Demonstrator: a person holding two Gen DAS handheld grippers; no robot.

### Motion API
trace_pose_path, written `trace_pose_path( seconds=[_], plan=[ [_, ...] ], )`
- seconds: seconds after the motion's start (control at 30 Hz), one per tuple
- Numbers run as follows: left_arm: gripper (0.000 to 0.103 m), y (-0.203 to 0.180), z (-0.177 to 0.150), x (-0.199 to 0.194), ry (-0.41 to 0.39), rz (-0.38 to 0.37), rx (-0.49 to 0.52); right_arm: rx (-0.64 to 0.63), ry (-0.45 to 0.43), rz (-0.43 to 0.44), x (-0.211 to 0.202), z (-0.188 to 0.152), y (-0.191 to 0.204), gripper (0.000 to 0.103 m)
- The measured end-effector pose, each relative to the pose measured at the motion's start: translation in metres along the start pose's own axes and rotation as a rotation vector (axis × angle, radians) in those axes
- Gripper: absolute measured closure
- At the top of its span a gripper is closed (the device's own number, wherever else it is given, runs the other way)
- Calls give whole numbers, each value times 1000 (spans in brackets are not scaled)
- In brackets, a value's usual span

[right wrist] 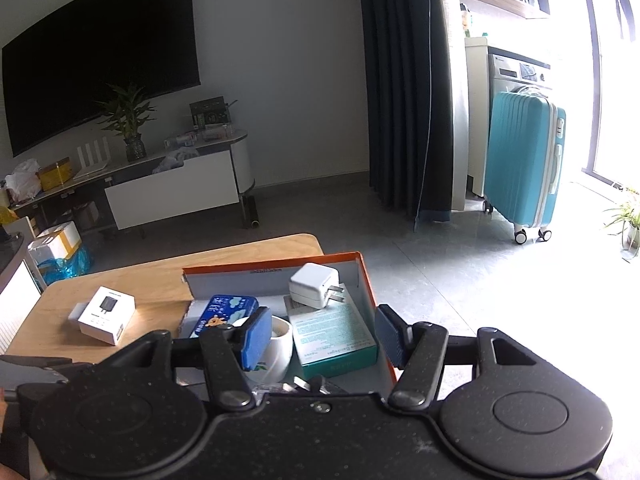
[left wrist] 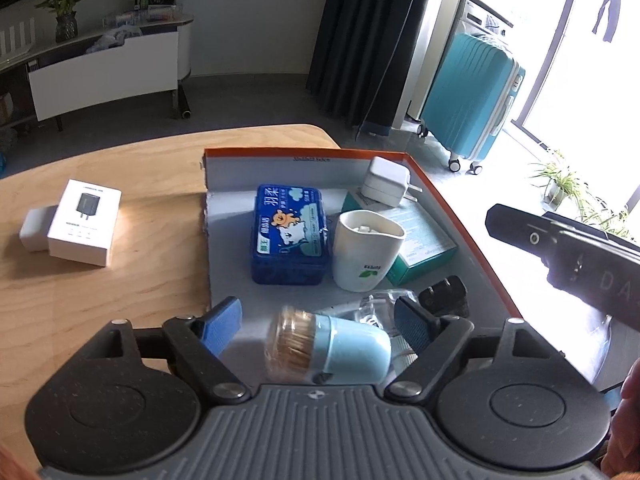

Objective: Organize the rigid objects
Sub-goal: 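Open the left tool to drop the toothpick jar in the tray while the right tool releases the plug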

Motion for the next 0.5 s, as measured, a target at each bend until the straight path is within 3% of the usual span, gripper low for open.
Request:
trace_pose_path(
  seconds=[0.23, 0.37, 0.5],
  plan=[
    [9, 8, 1, -16, -9, 56, -7, -5, 12, 16, -3, -2, 12, 25],
    [0, 18, 1, -27, -23, 104, -24, -8, 12, 25, -6, -4, 21, 20],
    [0, 29, 1, -37, -30, 148, -31, -9, 14, 30, -8, -4, 31, 13]
  ],
)
Point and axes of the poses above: each gripper's, at about its wrist camera, not at the fingertips, and x roughly the way its jaws point, y to its left, z to its top, the point moved 2 cm from there along x, roughly the way its jaws point, and after that the axes turned 1 degree about -y, right-handed, at the moved point
